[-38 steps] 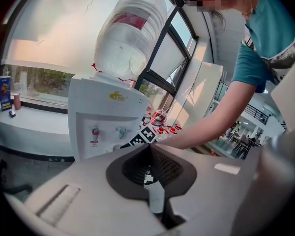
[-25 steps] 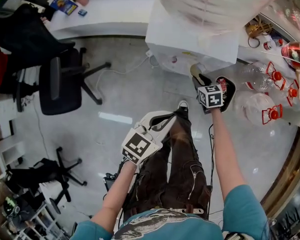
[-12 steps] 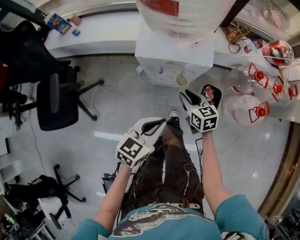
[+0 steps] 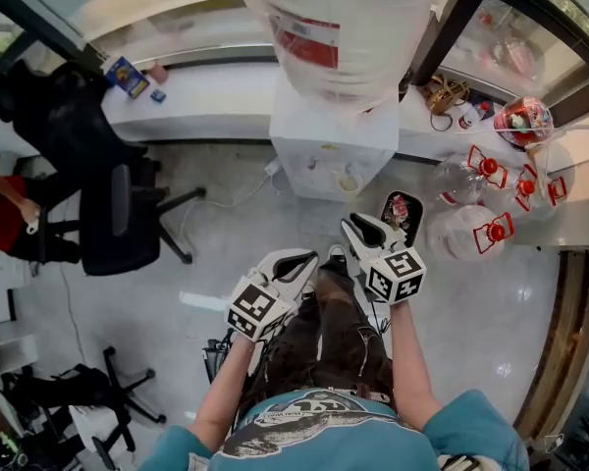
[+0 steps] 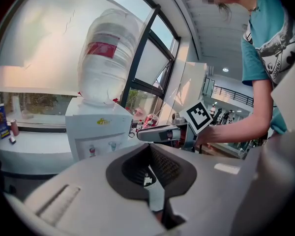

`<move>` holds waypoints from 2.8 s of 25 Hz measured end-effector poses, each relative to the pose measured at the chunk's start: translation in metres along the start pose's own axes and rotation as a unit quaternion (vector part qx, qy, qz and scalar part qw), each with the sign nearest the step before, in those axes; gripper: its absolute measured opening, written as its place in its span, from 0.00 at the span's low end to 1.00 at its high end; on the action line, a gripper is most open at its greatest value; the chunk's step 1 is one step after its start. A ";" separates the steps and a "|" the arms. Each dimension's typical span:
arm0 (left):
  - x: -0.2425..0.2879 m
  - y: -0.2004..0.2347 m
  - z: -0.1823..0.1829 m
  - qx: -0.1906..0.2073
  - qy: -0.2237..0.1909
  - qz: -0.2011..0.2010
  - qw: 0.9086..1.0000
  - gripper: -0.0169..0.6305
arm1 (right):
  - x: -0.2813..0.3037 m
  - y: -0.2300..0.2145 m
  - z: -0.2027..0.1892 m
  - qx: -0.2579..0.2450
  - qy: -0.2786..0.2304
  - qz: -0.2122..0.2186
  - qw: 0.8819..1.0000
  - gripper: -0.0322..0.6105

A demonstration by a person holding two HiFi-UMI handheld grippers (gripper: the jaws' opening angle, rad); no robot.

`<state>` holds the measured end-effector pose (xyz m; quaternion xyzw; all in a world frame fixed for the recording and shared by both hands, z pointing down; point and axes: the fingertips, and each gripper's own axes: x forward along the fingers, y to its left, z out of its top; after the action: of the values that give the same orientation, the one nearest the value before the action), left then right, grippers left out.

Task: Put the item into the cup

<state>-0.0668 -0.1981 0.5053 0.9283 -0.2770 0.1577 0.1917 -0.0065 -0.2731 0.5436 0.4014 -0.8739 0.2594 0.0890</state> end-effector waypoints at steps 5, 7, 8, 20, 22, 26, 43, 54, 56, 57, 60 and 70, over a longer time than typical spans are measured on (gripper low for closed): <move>-0.020 -0.014 0.007 0.009 -0.015 0.000 1.000 0.05 | -0.024 0.034 0.017 -0.003 -0.016 0.022 1.000 0.17; -0.027 -0.020 0.006 0.012 -0.023 0.000 1.000 0.05 | -0.032 0.045 0.021 -0.009 -0.019 0.029 0.999 0.17; -0.030 -0.024 0.006 0.012 -0.025 0.001 1.000 0.05 | -0.035 0.050 0.022 -0.013 -0.022 0.031 0.999 0.17; -0.067 -0.063 -0.007 -0.022 -0.047 -0.005 0.999 0.05 | -0.090 0.101 0.031 -0.022 -0.052 0.031 0.998 0.17; -0.070 -0.069 -0.007 -0.026 -0.051 -0.006 0.998 0.05 | -0.098 0.103 0.032 -0.020 -0.055 0.028 0.998 0.17; -0.069 -0.074 -0.009 -0.015 -0.042 -0.013 0.999 0.05 | -0.108 0.102 0.034 -0.021 -0.064 0.023 0.997 0.15; -0.055 -0.124 0.018 -0.002 -0.071 0.007 0.997 0.05 | -0.184 0.111 0.024 -0.023 -0.084 0.032 0.996 0.10; -0.071 -0.203 0.000 0.005 -0.069 0.018 0.997 0.05 | -0.245 0.131 -0.008 -0.022 -0.095 0.055 0.994 0.09; -0.075 -0.216 -0.005 0.006 -0.068 0.022 0.997 0.05 | -0.253 0.137 -0.015 -0.024 -0.093 0.060 0.994 0.07; -0.077 -0.222 -0.007 0.005 -0.069 0.024 0.997 0.05 | -0.258 0.140 -0.019 -0.025 -0.092 0.062 0.994 0.07; -0.080 -0.240 -0.011 0.001 -0.079 0.024 0.997 0.05 | -0.269 0.148 -0.030 -0.028 -0.088 0.066 0.994 0.06; -0.086 -0.279 -0.022 0.018 -0.078 0.016 0.997 0.05 | -0.294 0.164 -0.052 -0.041 -0.081 0.077 0.993 0.04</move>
<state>0.0209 0.0664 0.4152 0.9365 -0.3033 0.0926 0.1497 0.0630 0.0365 0.4183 0.3490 -0.9162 0.1964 0.0144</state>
